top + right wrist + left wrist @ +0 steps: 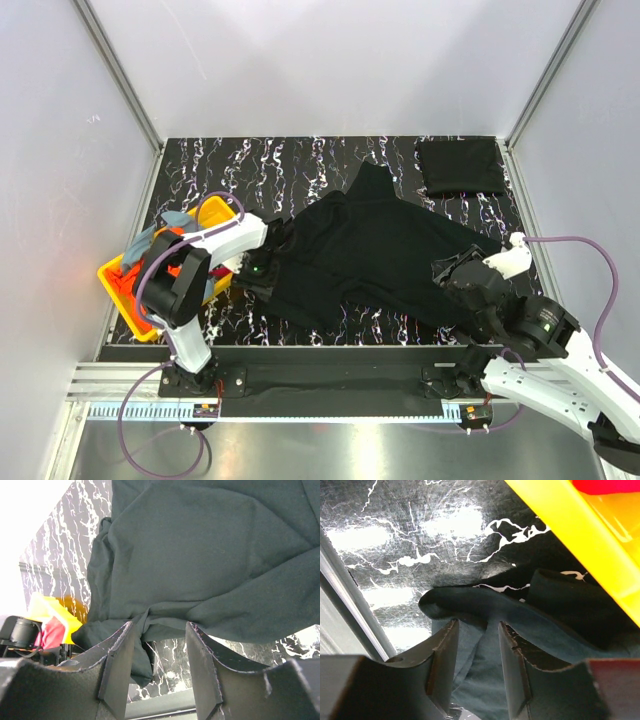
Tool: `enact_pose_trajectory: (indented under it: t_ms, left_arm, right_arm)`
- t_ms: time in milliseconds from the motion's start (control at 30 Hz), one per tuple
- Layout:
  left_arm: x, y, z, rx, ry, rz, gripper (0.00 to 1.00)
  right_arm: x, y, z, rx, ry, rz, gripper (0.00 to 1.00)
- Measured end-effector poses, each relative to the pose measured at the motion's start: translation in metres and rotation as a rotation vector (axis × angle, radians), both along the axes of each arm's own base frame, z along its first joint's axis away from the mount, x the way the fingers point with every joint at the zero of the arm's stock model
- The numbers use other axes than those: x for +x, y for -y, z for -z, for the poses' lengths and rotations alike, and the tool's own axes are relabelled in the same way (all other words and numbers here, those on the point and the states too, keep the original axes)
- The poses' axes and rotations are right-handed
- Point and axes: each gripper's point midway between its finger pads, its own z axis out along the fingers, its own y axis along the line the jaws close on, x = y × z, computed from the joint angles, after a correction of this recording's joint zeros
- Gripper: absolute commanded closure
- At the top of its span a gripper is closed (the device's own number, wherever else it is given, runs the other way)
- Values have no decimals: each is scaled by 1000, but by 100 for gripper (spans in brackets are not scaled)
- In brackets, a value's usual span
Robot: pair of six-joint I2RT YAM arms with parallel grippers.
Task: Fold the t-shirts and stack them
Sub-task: Flatten the tshirt out
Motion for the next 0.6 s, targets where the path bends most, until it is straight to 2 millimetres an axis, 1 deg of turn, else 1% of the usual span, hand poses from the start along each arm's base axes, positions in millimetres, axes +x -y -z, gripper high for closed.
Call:
enact_pose_trajectory:
  t_ms: [100,133,200,233,300,333,467,600]
  left_arm:
    - [0,0,3,2,-9,4,60]
    - [0,1,4,1,-10,5,62]
    - [-1,1,4,-2,-12,6,69]
    - [-1,1,5,-2,-13,6,79]
    - [-1,1,6,-4,-13,6,91]
    - [-2,1,7,-5,-13,9,99]
    - [-4,0,10,-11,-14,22,100]
    - [2,0,3,-13,26,65,100]
  right_arm:
    - [0,2,-1,1,8,7,48]
    - [0,2,-2,0,9,8,48]
    - [1,3,-2,-1,11,10,48]
    - [1,3,-2,-1,11,10,48]
    - [1,3,-2,-2,11,11,48]
    - [1,3,-2,-2,11,11,48]
    - [1,2,-1,-5,7,11,48]
    - [2,0,1,1,-3,15,48]
